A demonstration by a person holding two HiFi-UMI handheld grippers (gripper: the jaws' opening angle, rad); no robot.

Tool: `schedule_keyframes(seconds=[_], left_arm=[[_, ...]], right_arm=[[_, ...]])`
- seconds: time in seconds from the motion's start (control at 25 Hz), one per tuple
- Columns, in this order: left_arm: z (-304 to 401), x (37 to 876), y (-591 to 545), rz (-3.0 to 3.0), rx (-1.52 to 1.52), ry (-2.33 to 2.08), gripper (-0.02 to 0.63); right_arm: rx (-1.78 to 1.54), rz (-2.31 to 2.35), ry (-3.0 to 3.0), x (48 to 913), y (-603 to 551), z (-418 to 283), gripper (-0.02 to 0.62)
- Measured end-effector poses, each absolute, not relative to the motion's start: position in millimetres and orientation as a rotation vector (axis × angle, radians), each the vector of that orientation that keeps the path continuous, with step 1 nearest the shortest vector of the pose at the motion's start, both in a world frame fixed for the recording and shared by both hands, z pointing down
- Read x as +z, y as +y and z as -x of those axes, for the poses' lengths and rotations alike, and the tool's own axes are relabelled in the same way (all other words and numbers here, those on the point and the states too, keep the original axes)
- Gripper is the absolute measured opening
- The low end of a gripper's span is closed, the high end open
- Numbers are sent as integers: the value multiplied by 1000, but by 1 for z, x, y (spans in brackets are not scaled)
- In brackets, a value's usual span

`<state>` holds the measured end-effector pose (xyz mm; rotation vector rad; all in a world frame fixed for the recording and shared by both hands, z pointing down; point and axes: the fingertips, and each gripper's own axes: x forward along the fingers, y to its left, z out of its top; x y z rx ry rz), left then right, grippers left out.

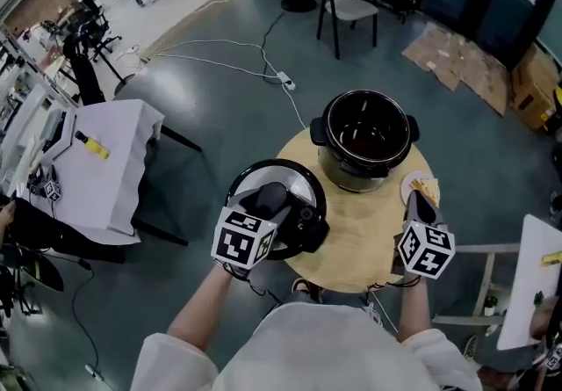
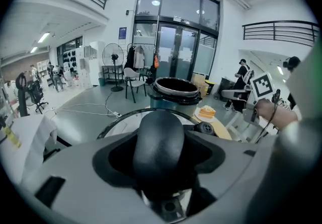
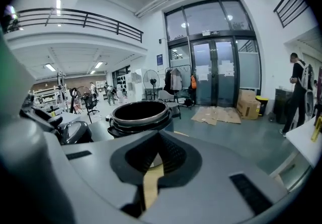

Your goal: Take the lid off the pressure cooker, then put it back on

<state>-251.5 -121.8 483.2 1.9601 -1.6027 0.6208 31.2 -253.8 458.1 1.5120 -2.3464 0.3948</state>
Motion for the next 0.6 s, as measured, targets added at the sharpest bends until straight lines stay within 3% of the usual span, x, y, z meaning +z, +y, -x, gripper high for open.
schedule_keyframes(seconds=[0.6], left_arm=[[242, 403, -162, -2150, 672, -1571, 272]], right_arm=[[379, -1598, -2363, 434, -276, -40, 0]])
